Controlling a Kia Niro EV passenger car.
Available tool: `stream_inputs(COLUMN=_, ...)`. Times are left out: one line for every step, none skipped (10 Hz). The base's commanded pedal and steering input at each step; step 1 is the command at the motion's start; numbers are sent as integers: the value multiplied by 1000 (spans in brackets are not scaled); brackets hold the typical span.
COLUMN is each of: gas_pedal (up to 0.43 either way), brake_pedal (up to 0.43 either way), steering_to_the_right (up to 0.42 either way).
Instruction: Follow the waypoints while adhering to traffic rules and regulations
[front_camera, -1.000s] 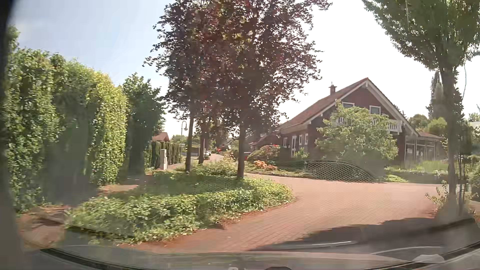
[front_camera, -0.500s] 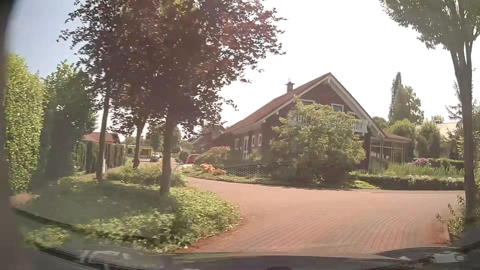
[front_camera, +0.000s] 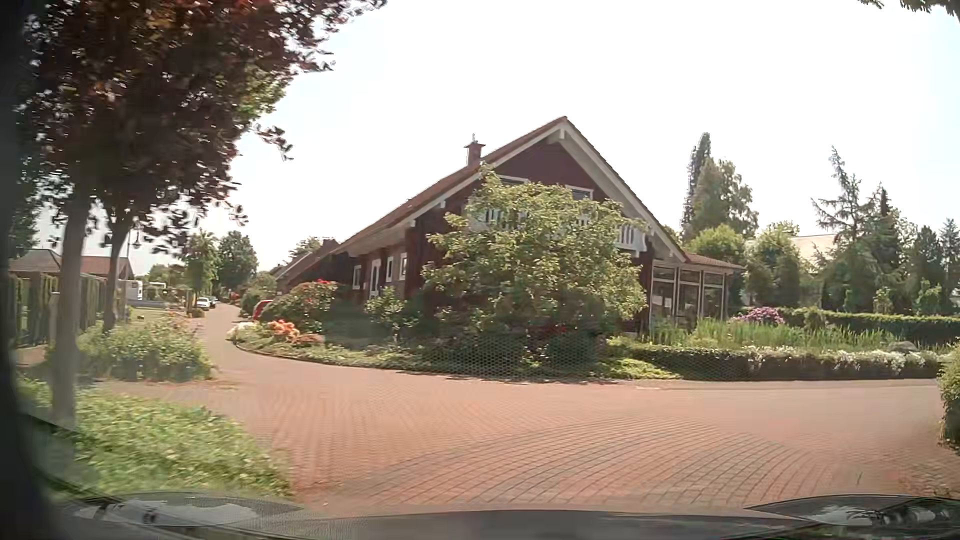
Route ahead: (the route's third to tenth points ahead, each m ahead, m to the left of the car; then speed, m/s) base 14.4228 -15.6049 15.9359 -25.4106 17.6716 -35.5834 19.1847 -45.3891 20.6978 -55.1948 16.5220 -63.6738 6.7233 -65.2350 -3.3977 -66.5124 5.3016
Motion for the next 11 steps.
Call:
stream_inputs(gas_pedal=79, brake_pedal=0, steering_to_the_right=321)
stream_inputs(gas_pedal=79, brake_pedal=0, steering_to_the_right=335)
stream_inputs(gas_pedal=79, brake_pedal=0, steering_to_the_right=343)
stream_inputs(gas_pedal=87, brake_pedal=0, steering_to_the_right=347)
stream_inputs(gas_pedal=87, brake_pedal=0, steering_to_the_right=356)
stream_inputs(gas_pedal=87, brake_pedal=0, steering_to_the_right=366)
stream_inputs(gas_pedal=87, brake_pedal=0, steering_to_the_right=373)
stream_inputs(gas_pedal=79, brake_pedal=0, steering_to_the_right=377)
stream_inputs(gas_pedal=59, brake_pedal=0, steering_to_the_right=379)
stream_inputs(gas_pedal=47, brake_pedal=0, steering_to_the_right=381)
stream_inputs(gas_pedal=47, brake_pedal=0, steering_to_the_right=383)
